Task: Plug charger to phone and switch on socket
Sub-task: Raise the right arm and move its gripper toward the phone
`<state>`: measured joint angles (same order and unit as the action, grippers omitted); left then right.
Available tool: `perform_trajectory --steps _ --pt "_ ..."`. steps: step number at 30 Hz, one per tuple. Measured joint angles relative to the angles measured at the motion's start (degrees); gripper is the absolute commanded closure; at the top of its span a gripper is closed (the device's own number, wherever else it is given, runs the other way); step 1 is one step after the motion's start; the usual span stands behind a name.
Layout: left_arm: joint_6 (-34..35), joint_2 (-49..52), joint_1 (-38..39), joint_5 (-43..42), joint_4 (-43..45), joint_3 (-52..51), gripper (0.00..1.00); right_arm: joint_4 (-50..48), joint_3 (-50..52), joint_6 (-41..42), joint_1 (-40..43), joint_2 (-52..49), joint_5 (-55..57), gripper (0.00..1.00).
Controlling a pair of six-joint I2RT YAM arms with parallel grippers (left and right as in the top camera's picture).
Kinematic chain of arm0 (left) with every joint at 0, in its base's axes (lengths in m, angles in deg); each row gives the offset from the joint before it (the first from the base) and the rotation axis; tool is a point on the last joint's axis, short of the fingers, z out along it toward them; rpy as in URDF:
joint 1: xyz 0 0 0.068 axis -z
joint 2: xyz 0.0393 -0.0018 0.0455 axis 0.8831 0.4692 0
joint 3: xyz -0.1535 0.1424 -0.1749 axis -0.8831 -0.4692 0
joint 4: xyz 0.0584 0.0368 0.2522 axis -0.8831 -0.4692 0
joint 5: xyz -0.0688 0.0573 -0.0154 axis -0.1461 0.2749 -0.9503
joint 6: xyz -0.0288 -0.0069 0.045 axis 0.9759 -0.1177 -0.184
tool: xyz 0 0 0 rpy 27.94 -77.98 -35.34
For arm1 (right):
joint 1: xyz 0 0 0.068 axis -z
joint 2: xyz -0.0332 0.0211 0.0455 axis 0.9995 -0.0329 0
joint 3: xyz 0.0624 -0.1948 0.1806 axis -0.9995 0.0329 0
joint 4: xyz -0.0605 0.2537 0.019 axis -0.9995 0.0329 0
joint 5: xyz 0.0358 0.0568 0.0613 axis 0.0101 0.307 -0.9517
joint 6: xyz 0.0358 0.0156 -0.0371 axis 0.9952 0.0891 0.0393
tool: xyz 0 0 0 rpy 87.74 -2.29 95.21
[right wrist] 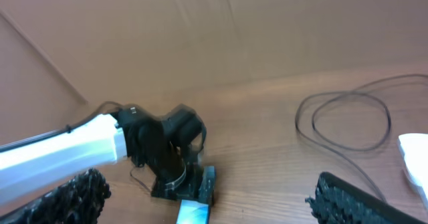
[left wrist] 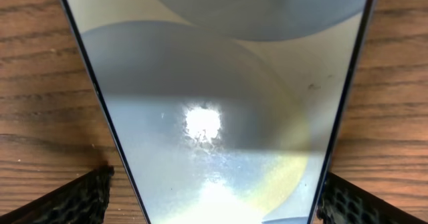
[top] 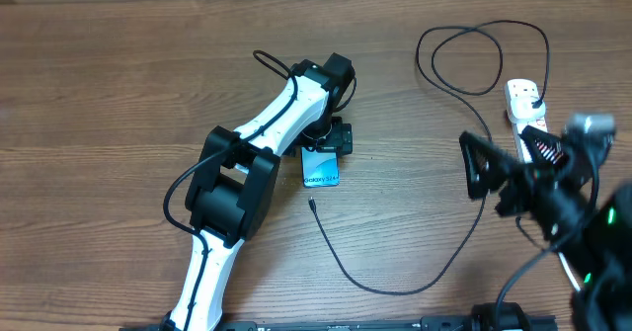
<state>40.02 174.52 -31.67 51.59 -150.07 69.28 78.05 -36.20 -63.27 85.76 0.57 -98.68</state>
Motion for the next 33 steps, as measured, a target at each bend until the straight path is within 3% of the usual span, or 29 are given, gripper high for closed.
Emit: perform_trajectory --steps 5,16,17,19,20,22,33 --pt "0.0 0.0 0.0 0.0 0.0 0.0 0.00 8.3 -11.2 -0.8 0.0 -12.6 0.0 0.00" --pt "0.0 0.0 0.0 0.0 0.0 0.0 0.00 13.7 -12.1 -0.7 0.0 -30.0 -4.4 0.00" --pt "0.0 0.0 0.0 0.0 0.0 0.0 0.00 14.4 -12.1 -0.7 0.0 -32.3 -4.6 0.10" --pt "0.0 0.0 0.0 0.0 0.1 0.0 0.00 15.2 -12.1 -0.9 0.0 -34.2 -4.7 0.16" --pt "0.0 0.0 0.0 0.0 0.1 0.0 0.00 15.7 -12.1 -1.0 0.0 -35.1 -4.7 0.16" --pt "0.0 0.0 0.0 0.0 0.2 0.0 0.00 16.5 -12.1 -0.6 0.0 -38.1 -4.0 0.01" --pt "0.0 0.0 0.0 0.0 1.2 0.0 0.00 16.9 -10.9 -0.6 0.0 -50.1 -0.8 0.00"
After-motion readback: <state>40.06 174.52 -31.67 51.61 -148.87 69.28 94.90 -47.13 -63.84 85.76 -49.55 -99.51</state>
